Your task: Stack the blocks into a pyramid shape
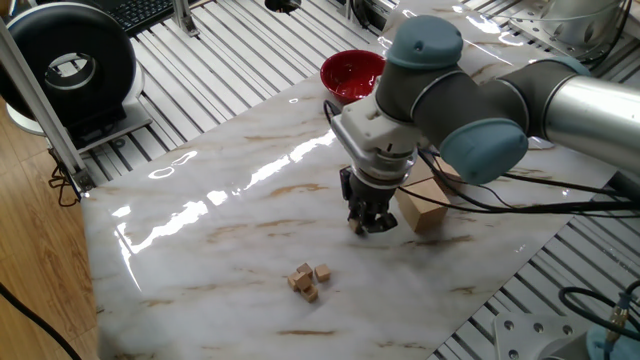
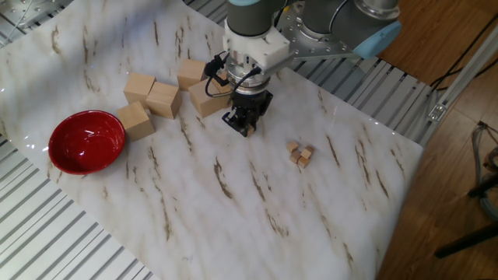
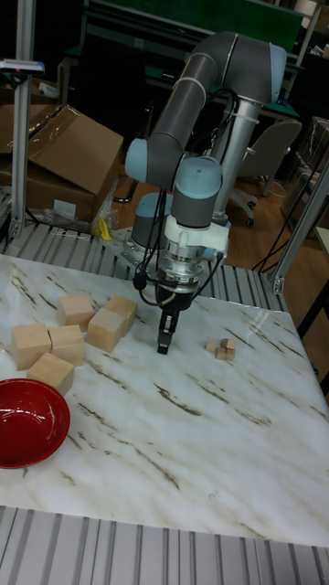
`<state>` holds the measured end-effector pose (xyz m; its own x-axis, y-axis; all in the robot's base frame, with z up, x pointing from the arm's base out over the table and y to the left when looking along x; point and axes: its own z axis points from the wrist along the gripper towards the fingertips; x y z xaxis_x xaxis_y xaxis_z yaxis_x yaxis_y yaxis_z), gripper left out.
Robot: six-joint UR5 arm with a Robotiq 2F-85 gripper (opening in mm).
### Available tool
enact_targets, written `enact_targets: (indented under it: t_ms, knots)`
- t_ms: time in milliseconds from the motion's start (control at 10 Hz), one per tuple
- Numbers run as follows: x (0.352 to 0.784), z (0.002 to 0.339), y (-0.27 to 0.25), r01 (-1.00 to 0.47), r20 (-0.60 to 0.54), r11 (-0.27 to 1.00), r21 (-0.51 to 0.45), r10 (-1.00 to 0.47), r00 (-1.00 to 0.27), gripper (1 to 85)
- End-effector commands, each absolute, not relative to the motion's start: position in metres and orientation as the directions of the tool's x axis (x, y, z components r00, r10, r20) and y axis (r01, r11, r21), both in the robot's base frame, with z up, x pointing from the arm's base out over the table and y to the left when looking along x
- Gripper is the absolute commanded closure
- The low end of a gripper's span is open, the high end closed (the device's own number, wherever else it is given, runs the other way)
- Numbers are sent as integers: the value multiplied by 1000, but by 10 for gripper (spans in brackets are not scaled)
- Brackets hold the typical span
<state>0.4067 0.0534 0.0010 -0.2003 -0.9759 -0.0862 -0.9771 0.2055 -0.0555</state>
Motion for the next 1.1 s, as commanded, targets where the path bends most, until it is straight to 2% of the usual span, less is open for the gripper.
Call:
enact_targets:
  t_ms: [0,300,500,800,900,1000]
  knots:
    - [406,2,52,-957,-87,286,-45,-956,-281,783]
    - [408,2,48,-946,-75,320,-52,-946,-316,787]
    - [408,3,57,-937,-111,347,-37,-934,-341,787]
    - [429,5,57,-838,-158,540,-83,-837,-524,810]
    - [432,5,57,-831,-166,549,-89,-831,-532,823]
    - [431,7,70,-811,-208,583,-53,-801,-562,833]
